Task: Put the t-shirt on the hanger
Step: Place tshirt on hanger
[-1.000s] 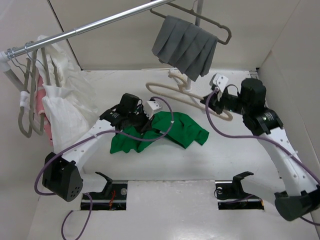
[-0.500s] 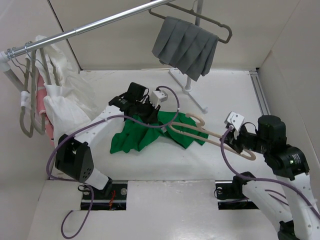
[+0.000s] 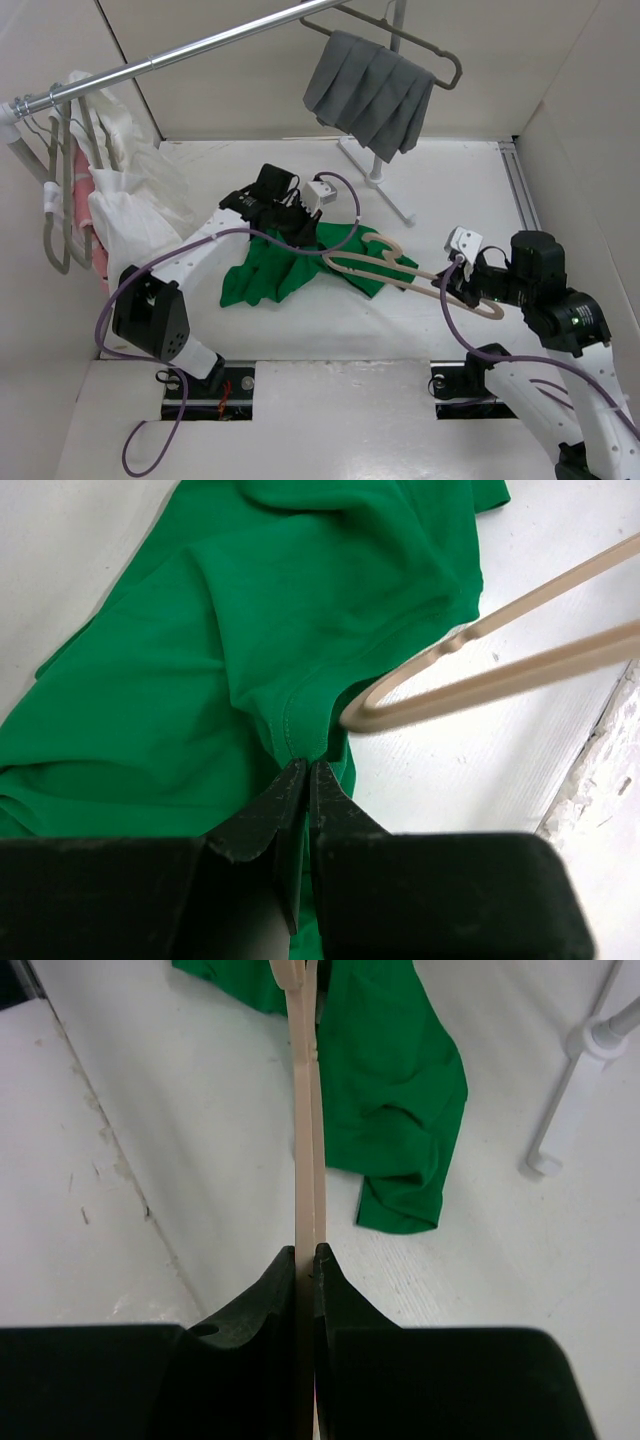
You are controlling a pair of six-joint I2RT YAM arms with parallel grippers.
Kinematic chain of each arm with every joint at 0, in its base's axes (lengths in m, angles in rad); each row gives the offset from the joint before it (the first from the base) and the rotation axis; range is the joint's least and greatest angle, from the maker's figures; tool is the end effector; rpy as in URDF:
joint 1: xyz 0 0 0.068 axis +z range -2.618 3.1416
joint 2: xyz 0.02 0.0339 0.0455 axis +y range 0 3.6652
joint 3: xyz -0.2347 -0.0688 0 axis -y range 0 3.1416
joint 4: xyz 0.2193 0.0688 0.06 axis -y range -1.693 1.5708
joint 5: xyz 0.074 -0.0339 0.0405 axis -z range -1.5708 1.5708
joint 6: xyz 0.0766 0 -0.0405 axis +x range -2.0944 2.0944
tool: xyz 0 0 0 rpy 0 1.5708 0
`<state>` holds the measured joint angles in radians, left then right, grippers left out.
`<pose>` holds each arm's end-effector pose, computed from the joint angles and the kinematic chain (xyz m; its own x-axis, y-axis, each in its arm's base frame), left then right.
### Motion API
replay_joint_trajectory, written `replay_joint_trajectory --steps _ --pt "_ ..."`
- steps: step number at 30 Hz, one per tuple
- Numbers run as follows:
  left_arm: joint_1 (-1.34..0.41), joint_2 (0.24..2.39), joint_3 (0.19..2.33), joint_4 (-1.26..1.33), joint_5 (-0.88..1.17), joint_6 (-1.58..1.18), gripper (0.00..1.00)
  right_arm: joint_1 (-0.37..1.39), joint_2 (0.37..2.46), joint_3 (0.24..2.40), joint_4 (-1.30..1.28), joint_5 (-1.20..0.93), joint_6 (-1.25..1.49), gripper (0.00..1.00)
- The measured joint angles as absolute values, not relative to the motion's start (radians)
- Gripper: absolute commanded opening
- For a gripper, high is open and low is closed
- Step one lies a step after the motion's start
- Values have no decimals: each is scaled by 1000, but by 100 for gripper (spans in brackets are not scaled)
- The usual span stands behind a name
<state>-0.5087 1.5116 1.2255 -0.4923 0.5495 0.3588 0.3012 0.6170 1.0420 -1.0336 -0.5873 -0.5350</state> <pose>0.2710 -0.1969 0.2456 -0.3143 0.5181 -0.7955 0.9083 0.4077 -0.0933 0.0988 0.0751 0.3156 -0.1224 -0.4825 -0.8673 -0.8643 0.4814 -0.1458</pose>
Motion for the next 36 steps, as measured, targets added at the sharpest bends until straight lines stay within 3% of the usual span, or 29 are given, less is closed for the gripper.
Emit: replay_joint_trajectory --steps 18,28,35,36 --pt "-518 1480 1242 -545 600 429 0 301 674 875 -727 -710 -493 0" --pt "-538 1477 1535 -744 845 685 0 302 732 791 -575 -862 -496 0" --pt "-593 1477 1599 -867 1008 782 0 302 727 727 -350 -870 -430 0" --pt "-601 1477 1600 -873 1021 788 6 302 727 717 -325 -865 -424 0"
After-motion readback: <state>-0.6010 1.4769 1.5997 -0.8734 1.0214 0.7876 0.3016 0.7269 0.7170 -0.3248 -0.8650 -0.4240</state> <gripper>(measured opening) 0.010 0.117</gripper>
